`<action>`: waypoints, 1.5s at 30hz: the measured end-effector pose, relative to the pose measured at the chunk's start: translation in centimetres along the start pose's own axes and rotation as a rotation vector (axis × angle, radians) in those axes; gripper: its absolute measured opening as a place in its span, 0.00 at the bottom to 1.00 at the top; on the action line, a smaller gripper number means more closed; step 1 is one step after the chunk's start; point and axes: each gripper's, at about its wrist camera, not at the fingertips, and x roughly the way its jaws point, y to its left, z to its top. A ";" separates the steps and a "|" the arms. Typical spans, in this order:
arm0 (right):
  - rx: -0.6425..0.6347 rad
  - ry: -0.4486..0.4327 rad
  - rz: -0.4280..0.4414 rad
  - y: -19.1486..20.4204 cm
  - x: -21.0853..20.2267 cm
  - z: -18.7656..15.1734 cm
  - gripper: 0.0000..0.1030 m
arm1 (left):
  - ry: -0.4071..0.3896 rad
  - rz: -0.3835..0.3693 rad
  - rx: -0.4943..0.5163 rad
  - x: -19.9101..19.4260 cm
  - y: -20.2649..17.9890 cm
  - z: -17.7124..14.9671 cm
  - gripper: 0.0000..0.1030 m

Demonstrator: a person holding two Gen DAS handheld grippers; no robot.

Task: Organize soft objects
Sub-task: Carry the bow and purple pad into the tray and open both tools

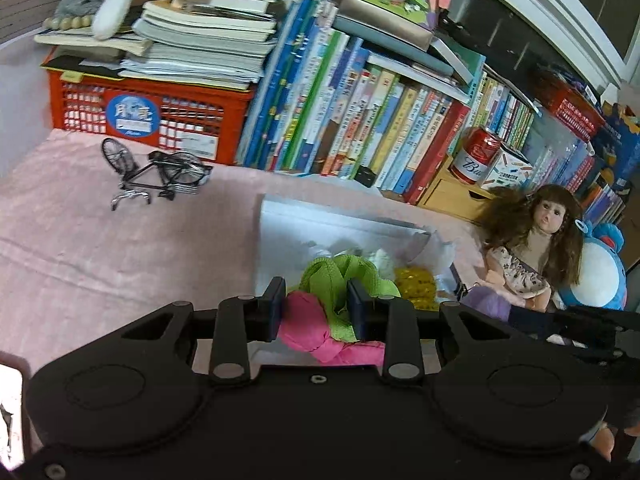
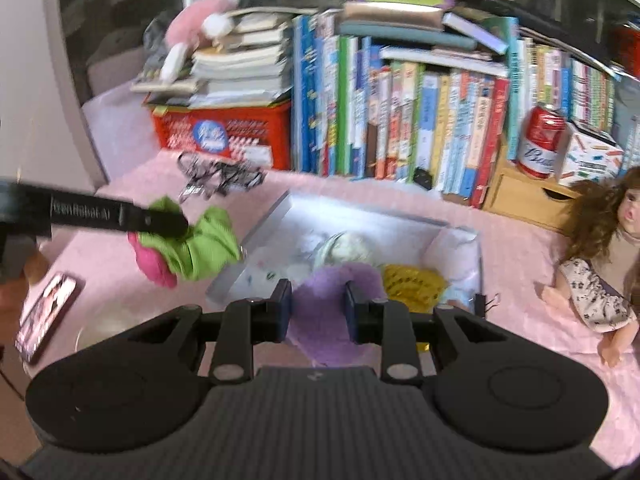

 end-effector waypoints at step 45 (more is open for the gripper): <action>0.351 0.022 0.099 -12.7 9.7 -3.1 0.44 | 0.166 0.177 0.042 15.6 -6.6 -0.7 0.43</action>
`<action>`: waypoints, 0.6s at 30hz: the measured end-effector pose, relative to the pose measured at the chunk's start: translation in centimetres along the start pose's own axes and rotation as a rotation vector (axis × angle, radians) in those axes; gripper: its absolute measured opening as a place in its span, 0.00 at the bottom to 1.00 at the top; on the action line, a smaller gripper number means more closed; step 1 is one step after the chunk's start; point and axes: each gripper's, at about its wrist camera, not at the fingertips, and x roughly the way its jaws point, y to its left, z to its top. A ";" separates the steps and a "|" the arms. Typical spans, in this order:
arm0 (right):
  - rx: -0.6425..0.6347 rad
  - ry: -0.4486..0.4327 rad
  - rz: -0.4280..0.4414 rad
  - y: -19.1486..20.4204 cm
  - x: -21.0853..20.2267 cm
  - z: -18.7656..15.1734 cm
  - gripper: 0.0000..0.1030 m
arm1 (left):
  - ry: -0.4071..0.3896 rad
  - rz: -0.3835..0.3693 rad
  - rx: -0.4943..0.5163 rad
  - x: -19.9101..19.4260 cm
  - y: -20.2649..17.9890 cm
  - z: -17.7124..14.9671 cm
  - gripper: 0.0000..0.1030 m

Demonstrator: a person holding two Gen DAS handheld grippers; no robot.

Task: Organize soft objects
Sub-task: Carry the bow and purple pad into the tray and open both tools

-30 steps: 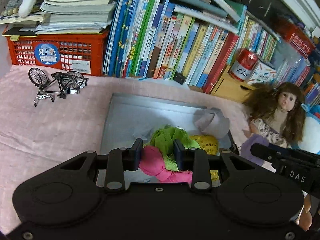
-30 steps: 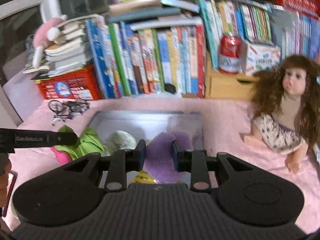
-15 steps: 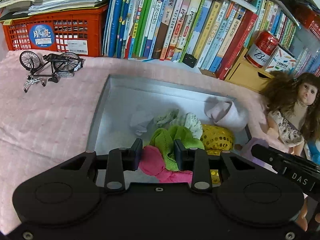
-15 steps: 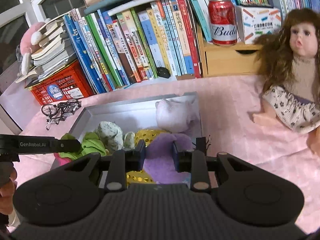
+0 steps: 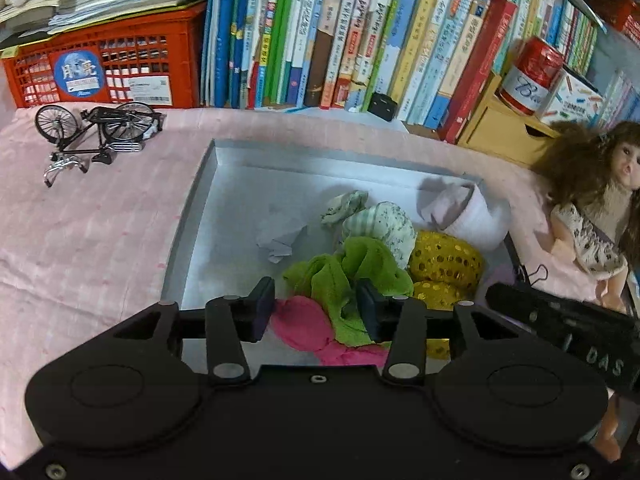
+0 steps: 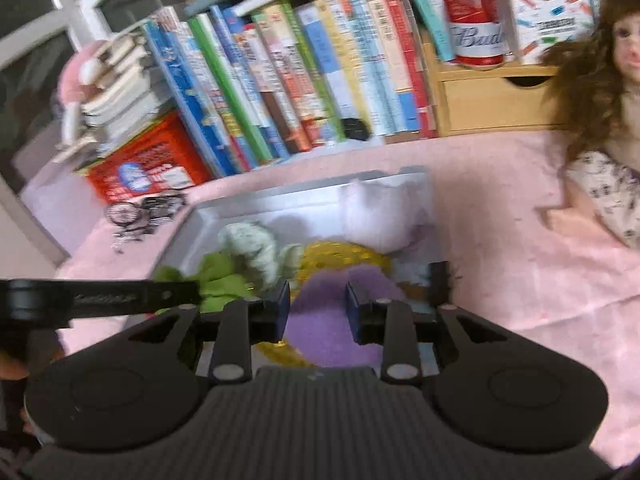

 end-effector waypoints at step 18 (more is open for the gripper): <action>-0.062 -0.116 -0.005 1.4 -6.2 -0.8 0.72 | -0.140 -0.021 0.066 -6.9 -0.9 -2.0 0.71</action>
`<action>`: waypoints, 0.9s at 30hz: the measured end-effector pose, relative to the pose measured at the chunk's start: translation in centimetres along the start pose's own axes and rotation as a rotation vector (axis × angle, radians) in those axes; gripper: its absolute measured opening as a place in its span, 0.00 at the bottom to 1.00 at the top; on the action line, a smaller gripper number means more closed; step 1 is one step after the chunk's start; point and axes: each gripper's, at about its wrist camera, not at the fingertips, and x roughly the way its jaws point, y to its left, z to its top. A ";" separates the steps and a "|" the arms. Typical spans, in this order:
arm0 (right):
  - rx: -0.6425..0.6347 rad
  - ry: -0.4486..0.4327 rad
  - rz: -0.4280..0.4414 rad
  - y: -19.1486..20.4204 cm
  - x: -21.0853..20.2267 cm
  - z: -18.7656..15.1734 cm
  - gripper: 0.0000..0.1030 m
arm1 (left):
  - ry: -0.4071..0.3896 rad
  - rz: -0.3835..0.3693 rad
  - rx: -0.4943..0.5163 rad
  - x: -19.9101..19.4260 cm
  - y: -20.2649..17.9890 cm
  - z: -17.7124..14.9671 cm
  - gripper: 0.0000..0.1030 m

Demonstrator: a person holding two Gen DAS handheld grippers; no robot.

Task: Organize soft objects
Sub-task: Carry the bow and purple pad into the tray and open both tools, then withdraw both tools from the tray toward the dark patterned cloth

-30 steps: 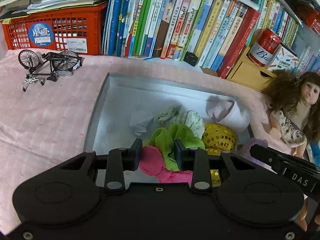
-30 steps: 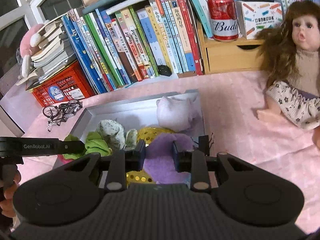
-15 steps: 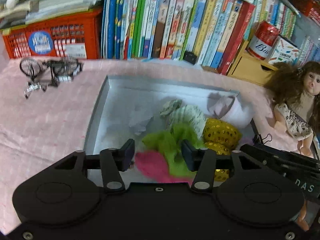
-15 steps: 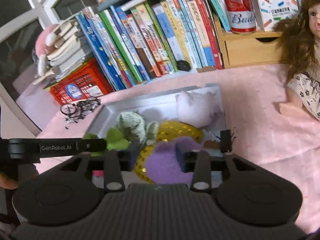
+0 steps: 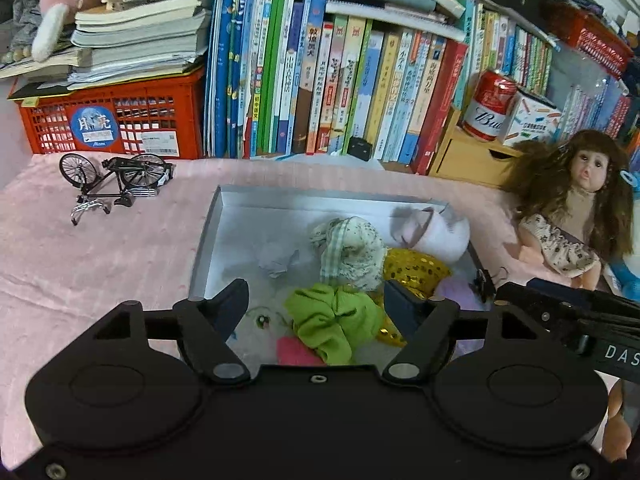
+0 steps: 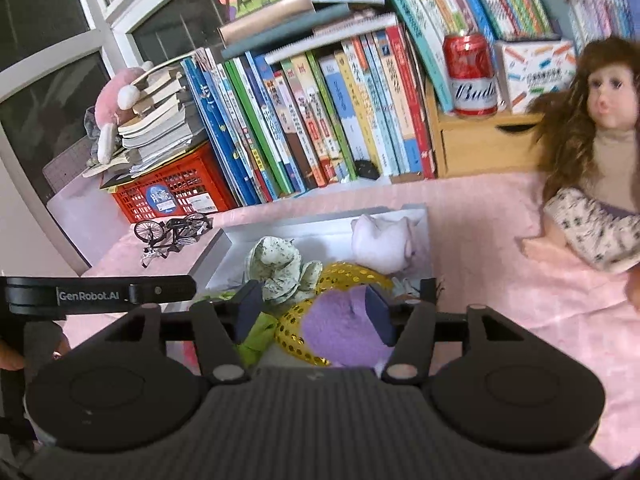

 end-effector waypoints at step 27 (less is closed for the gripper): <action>-0.212 -0.198 -0.076 1.6 -12.8 -6.2 0.85 | -0.240 -0.138 0.216 -13.1 -1.6 -12.6 0.81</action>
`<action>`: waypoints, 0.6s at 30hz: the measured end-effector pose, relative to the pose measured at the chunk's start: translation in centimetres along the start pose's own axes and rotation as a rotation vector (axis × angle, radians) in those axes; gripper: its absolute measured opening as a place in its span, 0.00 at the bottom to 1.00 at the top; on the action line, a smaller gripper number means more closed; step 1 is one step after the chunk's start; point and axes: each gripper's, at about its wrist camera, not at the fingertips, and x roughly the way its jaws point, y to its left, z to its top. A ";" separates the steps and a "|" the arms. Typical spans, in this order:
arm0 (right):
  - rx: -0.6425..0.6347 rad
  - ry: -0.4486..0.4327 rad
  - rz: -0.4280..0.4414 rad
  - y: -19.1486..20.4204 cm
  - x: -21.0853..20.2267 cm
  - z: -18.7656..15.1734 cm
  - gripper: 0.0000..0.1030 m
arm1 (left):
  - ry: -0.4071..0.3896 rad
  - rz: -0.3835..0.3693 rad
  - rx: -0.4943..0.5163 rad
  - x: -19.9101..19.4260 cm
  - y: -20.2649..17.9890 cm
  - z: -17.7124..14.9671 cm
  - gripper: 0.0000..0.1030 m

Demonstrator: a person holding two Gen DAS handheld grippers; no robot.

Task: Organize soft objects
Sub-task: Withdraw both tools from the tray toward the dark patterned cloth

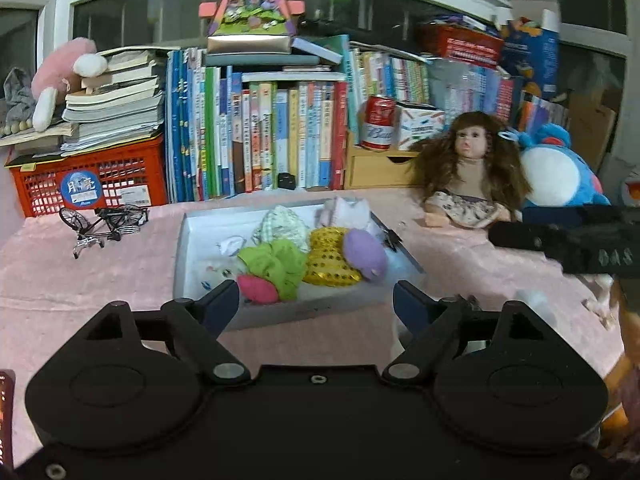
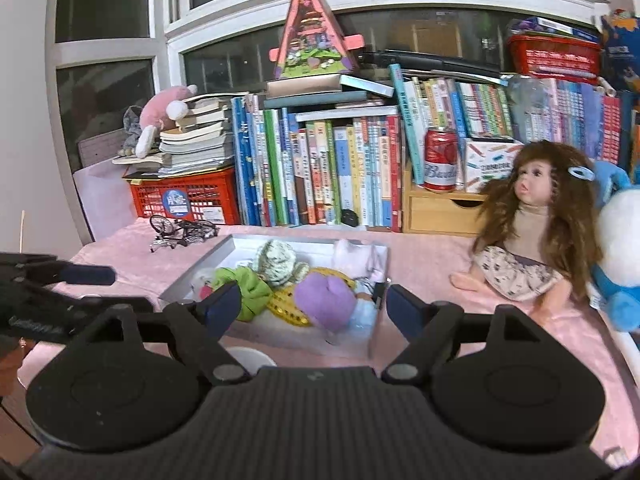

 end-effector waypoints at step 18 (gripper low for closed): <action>0.160 0.056 -0.177 -6.7 -2.5 -7.6 0.77 | -0.138 -0.081 0.153 -5.7 -6.3 -7.7 0.75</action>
